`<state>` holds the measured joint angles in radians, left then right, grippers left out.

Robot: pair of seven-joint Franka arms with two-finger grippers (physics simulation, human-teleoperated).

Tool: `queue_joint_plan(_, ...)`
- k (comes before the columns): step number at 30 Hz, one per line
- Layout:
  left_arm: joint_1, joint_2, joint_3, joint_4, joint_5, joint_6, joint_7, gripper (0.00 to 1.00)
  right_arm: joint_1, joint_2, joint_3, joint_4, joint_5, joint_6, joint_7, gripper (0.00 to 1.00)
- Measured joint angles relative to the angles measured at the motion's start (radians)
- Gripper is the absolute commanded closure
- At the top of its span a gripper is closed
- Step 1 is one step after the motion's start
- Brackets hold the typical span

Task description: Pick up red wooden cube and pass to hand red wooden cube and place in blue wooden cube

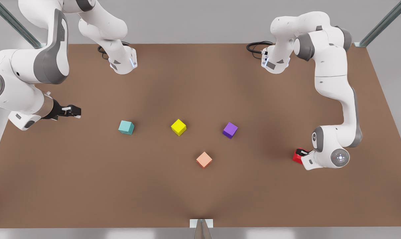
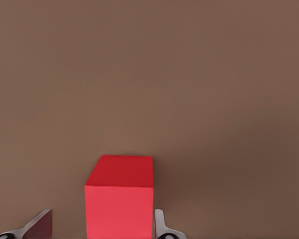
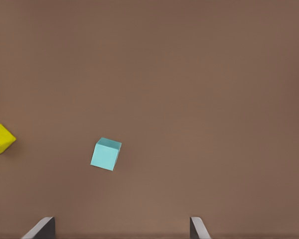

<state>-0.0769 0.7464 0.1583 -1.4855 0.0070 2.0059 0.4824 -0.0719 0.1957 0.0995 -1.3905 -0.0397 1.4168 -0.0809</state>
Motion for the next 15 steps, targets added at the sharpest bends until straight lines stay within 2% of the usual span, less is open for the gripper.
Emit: queue_joint_plan(15,0.000,0.073,-0.003,-0.009,-0.025,0.059,0.091,0.00,0.008,-0.007,0.000,-0.036,0.002,-0.003,-0.001,0.00)
